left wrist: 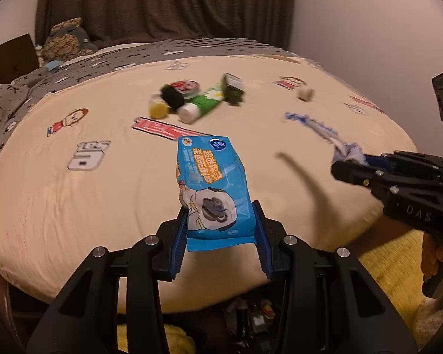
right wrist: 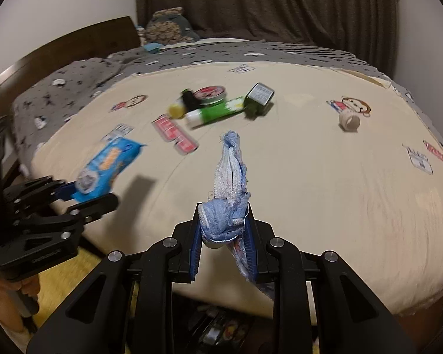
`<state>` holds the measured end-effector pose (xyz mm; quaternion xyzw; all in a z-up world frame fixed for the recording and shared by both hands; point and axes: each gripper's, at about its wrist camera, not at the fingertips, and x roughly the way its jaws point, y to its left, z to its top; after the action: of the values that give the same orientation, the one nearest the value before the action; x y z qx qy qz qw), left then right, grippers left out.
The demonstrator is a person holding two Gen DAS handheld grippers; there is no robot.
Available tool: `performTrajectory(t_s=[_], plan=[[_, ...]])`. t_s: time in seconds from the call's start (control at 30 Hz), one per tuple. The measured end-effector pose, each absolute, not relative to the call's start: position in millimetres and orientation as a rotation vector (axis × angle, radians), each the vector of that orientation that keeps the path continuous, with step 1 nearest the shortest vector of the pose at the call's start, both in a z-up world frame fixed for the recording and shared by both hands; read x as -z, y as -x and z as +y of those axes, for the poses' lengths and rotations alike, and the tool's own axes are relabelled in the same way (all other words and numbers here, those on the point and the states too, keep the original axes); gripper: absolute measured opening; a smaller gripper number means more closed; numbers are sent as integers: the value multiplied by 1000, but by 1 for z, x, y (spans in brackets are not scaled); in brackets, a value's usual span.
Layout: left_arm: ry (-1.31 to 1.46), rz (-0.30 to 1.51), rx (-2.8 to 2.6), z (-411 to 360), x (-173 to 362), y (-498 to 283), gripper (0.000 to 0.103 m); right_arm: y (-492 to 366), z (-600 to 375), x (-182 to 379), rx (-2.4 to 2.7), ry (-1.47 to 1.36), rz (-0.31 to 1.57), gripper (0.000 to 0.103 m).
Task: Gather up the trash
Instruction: 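Lower the wipes pack and cloth toy into the dark bin and open both grippers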
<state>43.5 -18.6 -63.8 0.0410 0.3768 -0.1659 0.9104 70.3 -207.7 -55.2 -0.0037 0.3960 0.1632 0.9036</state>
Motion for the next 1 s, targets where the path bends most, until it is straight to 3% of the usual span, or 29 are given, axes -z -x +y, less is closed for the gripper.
performTrajectory(t_s=[0.43, 1.0], plan=[[-105, 928, 449, -37, 116, 21, 39, 1, -215, 105, -367, -94, 964, 26], [-153, 1210, 491, -50, 214, 24, 39, -1, -201, 211, -322, -79, 1339, 26]])
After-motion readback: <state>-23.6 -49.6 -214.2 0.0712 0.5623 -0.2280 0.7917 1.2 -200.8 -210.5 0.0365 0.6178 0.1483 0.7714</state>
